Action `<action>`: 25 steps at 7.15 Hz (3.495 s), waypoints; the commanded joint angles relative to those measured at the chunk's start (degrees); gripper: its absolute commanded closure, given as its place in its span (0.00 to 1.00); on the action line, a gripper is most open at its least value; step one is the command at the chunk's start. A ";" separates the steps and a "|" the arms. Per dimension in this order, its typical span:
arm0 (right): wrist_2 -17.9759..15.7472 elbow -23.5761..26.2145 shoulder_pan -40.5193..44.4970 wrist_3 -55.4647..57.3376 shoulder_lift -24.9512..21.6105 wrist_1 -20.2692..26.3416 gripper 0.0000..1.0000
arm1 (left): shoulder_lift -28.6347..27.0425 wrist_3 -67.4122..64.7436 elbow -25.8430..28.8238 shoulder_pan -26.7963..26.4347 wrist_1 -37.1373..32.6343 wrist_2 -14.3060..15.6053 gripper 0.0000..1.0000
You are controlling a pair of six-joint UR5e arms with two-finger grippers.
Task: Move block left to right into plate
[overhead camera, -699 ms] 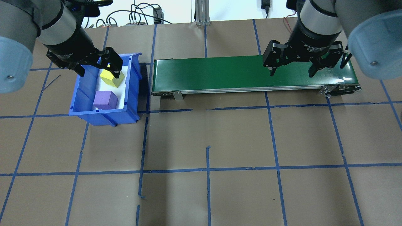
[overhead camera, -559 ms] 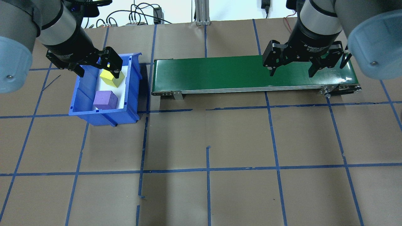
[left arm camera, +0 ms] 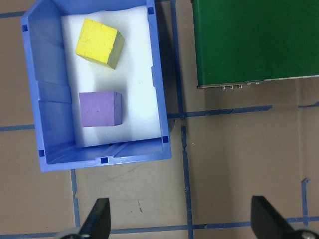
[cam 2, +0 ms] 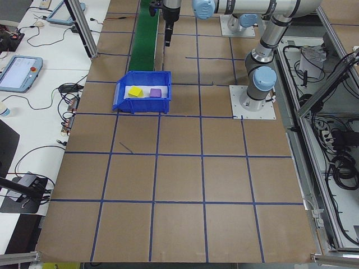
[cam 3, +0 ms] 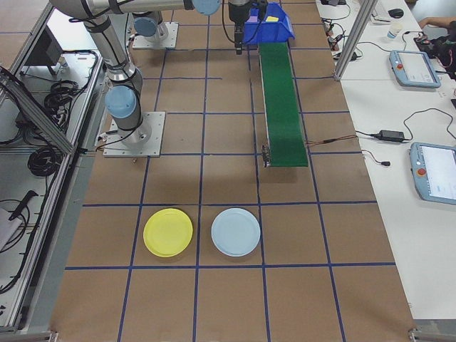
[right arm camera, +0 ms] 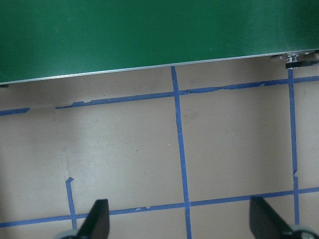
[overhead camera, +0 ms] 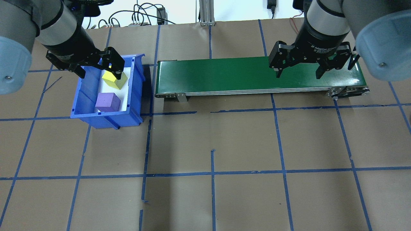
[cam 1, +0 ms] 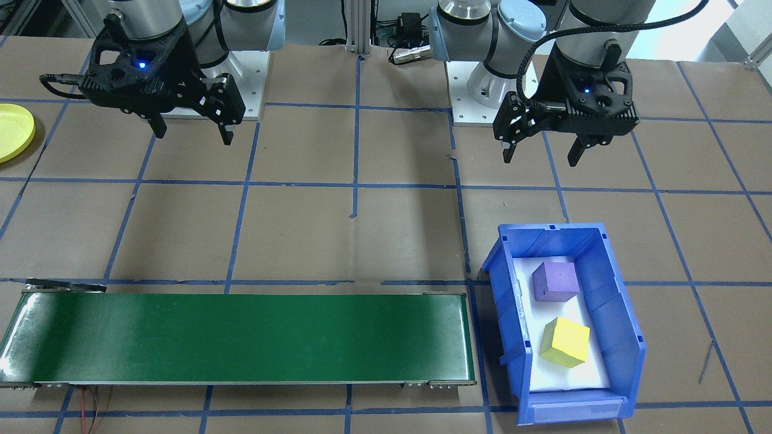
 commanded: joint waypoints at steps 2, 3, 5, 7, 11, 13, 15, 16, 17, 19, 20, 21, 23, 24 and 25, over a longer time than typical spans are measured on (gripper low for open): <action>-0.20 -0.12 -0.10 -0.09 0.00 0.00 0.00 | -1.39 4.35 -0.56 4.34 0.77 -1.05 0.00; -0.28 -0.21 -0.19 -0.17 0.00 0.00 0.00 | -3.31 10.04 -0.56 7.32 0.77 -0.97 0.00; -0.28 -0.12 -0.01 -0.26 0.00 0.00 0.00 | -9.19 15.95 -1.35 9.63 5.82 -0.88 0.00; -0.20 -0.03 -0.01 -0.26 0.00 0.09 0.00 | -15.52 17.49 -1.35 10.24 9.99 -0.70 0.00; -0.20 -0.03 0.16 -0.18 0.00 0.00 0.00 | -22.39 16.34 -1.97 10.60 11.58 -0.18 0.00; -0.20 -0.21 0.08 -0.18 0.00 0.09 0.00 | -25.03 16.25 -2.06 10.77 11.58 2.35 0.00; -0.20 -0.21 0.08 -0.18 0.00 0.09 0.00 | -25.92 16.08 -2.58 10.69 11.58 2.55 0.00; -0.20 -0.12 0.08 -0.18 0.00 0.09 0.00 | -26.01 15.90 -3.98 10.69 12.62 2.37 0.01; -0.20 -0.21 0.08 -0.18 0.00 0.09 0.00 | -26.09 15.99 -5.56 10.69 15.85 2.20 0.17; -0.11 -0.30 0.16 -0.18 0.00 0.09 0.00 | -26.10 16.43 -6.45 10.69 18.08 2.46 0.72; -0.02 -0.21 0.16 -0.18 0.00 0.09 0.00 | -25.57 16.52 -5.41 10.69 19.13 2.46 0.75; -0.02 -0.21 0.16 -0.18 0.00 0.09 0.00 | -22.96 16.43 -4.61 10.69 20.18 2.37 0.75; -0.02 -0.21 0.16 -0.09 0.00 0.09 0.00 | -11.21 16.43 -2.33 9.72 20.72 -3.38 0.73; -0.02 -0.30 0.16 -0.09 0.00 0.00 0.00 | -9.33 16.78 -1.36 9.02 20.81 -6.21 0.73; -0.02 -0.21 0.16 -0.17 0.00 0.08 0.00 | -9.57 16.96 -0.66 8.32 20.90 -6.85 0.73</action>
